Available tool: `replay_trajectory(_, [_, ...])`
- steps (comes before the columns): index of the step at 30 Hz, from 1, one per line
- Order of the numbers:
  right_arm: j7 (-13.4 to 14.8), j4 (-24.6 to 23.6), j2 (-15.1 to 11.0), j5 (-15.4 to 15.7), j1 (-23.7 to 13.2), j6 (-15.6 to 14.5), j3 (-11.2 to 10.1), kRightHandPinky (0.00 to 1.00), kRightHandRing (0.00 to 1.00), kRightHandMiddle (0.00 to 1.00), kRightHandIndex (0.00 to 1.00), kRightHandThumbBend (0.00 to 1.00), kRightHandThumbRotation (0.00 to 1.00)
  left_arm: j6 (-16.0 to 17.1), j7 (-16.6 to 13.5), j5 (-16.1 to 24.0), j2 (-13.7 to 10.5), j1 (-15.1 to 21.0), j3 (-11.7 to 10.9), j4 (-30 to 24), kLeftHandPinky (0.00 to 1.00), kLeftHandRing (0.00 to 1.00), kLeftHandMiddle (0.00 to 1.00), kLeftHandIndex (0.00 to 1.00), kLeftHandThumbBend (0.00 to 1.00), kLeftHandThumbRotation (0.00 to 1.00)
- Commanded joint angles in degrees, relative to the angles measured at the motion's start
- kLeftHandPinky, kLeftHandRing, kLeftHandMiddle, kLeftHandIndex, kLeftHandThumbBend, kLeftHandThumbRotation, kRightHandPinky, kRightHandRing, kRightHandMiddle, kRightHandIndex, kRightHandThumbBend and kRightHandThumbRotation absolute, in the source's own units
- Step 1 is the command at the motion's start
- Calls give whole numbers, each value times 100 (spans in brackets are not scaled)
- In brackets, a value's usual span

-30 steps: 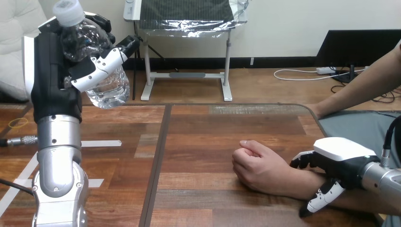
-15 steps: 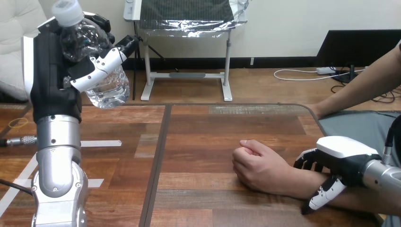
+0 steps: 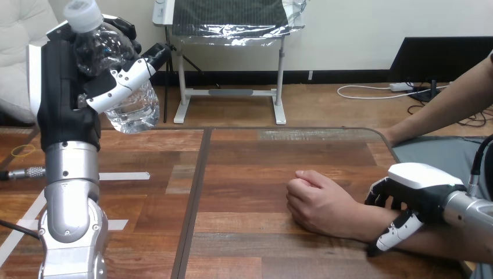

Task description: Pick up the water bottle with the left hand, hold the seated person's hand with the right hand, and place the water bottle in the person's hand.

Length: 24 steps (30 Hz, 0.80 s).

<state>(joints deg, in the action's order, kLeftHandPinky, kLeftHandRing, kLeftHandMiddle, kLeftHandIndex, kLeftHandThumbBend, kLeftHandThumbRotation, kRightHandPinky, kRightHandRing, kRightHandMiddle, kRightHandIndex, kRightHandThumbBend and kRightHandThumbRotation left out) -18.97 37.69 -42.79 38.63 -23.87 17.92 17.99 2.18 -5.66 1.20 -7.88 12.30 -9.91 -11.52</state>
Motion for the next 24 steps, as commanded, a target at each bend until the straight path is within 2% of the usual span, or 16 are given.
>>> replay_trajectory(1, [-161,365,90,50,-68,-94,215,44,53,60,62,89,37,146,2,-35,-30,307,-38,-115,27,34,39,40,61,0])
replay_trajectory(3, [-202,381,100,40,-85,-127,235,41,50,58,60,89,38,163,12,-47,-38,306,-39,-116,27,34,39,40,61,0])
replay_trajectory(6, [-110,524,145,31,-118,-68,259,38,47,55,58,89,37,151,-3,-56,-39,310,-54,-110,27,34,39,40,61,0])
replay_trajectory(9, [-85,589,172,71,-147,-99,313,31,40,50,56,89,38,130,-14,-41,-48,310,-56,-118,27,34,39,40,61,0])
replay_trajectory(16, [-32,717,275,147,-215,-221,458,22,31,43,52,88,39,107,-12,-84,-42,324,-82,-127,27,34,39,40,61,0])
replay_trajectory(24, [-46,789,415,123,-251,-303,549,24,33,44,51,88,40,93,-21,-77,-56,335,-96,-124,27,34,39,40,62,0])
